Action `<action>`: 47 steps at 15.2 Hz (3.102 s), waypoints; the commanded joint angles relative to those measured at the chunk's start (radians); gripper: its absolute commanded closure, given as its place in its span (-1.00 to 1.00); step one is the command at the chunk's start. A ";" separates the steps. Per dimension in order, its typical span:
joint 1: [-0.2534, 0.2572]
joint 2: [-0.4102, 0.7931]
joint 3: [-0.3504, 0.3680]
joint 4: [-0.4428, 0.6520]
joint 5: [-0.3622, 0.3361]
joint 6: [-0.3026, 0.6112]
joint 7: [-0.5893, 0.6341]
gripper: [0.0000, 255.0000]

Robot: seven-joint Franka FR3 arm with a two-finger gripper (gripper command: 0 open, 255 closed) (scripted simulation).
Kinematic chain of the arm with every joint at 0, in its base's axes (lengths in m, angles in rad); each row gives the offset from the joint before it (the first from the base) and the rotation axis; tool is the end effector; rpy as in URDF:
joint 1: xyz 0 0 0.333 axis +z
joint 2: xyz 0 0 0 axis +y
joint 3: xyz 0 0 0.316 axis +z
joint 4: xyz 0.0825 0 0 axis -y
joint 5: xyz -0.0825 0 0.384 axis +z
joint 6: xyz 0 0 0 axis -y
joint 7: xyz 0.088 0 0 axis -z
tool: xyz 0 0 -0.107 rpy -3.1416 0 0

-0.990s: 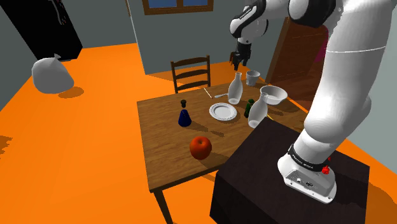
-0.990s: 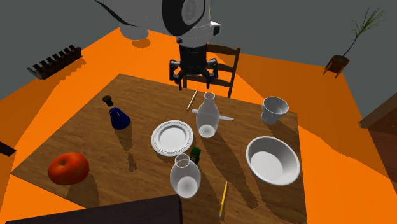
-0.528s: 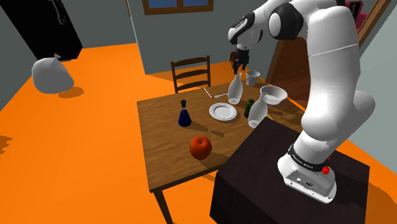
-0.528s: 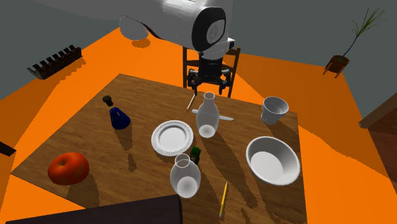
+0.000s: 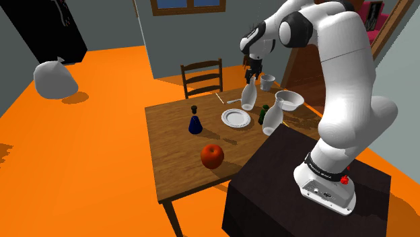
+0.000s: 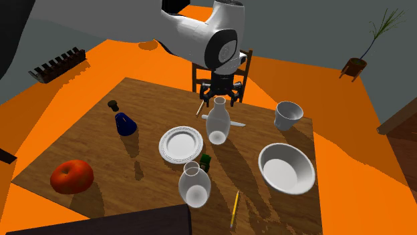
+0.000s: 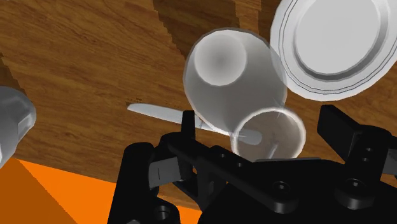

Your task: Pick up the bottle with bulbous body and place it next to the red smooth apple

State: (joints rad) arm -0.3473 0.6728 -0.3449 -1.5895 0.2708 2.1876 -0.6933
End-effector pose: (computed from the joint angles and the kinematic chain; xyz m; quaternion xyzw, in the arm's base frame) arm 0.5596 -0.4089 0.2552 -0.9988 0.0465 0.0092 0.0106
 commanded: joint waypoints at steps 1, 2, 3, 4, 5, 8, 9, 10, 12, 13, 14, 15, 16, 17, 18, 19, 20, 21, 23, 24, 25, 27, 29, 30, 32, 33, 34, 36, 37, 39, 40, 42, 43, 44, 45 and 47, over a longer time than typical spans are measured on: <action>0.000 0.003 0.001 -0.003 0.001 0.006 -0.001 -1.00; 0.000 0.003 0.001 -0.002 0.001 0.006 -0.001 -1.00; 0.000 0.003 0.001 -0.002 0.001 0.006 -0.001 -1.00; 0.000 0.003 0.001 -0.002 0.001 0.006 -0.001 -1.00; 0.000 0.003 0.001 -0.002 0.001 0.006 -0.001 -1.00; 0.000 0.003 0.001 -0.002 0.001 0.006 -0.001 1.00; 0.000 0.003 0.001 -0.002 0.001 0.006 -0.001 1.00; 0.000 0.003 0.001 -0.002 0.001 0.006 -0.001 1.00; 0.000 0.003 0.001 -0.003 0.001 0.006 -0.001 1.00; 0.000 0.003 0.001 -0.003 0.001 0.006 -0.001 1.00; 0.000 0.003 0.001 -0.003 0.001 0.006 -0.001 1.00; 0.000 0.003 0.001 -0.003 0.001 0.006 -0.001 1.00; 0.000 0.002 0.001 -0.003 0.001 0.006 -0.001 1.00; 0.000 0.003 0.001 -0.002 0.001 0.006 -0.001 1.00; 0.001 -0.005 -0.001 -0.001 -0.001 -0.003 0.001 1.00; 0.003 -0.013 -0.003 0.000 -0.004 -0.012 0.003 1.00; 0.004 -0.020 -0.005 0.002 -0.007 -0.021 0.004 1.00; 0.005 -0.028 -0.007 0.004 -0.010 -0.030 0.006 1.00; 0.007 -0.042 -0.011 0.009 -0.015 -0.049 0.009 1.00; 0.008 -0.049 -0.013 0.012 -0.018 -0.059 0.011 1.00; 0.009 -0.056 -0.015 0.015 -0.021 -0.068 0.013 1.00; 0.011 -0.069 -0.019 0.022 -0.026 -0.088 0.016 1.00; 0.013 -0.082 -0.022 0.029 -0.032 -0.108 0.019 1.00; 0.014 -0.088 -0.024 0.034 -0.034 -0.118 0.021 1.00; 0.015 -0.100 -0.027 0.043 -0.039 -0.138 0.024 1.00; 0.016 -0.105 -0.028 0.048 -0.042 -0.149 0.026 1.00; 0.016 -0.111 -0.030 0.053 -0.044 -0.159 0.027 1.00; 0.017 -0.121 -0.032 0.065 -0.049 -0.180 0.030 1.00; 0.017 -0.126 -0.034 0.071 -0.051 -0.191 0.032 1.00; 0.018 -0.135 -0.036 0.084 -0.055 -0.213 0.034 1.00; 0.018 -0.140 -0.037 0.091 -0.057 -0.224 0.036 1.00; 0.018 -0.148 -0.039 0.106 -0.061 -0.246 0.038 1.00; 0.018 -0.152 -0.040 0.114 -0.063 -0.258 0.040 1.00; 0.018 -0.155 -0.041 0.122 -0.064 -0.269 0.041 1.00; 0.018 -0.159 -0.042 0.130 -0.066 -0.281 0.042 1.00; 0.017 -0.165 -0.044 0.148 -0.069 -0.304 0.045 1.00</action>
State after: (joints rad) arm -0.3295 0.5106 -0.3879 -1.4534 0.2033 1.8981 -0.6501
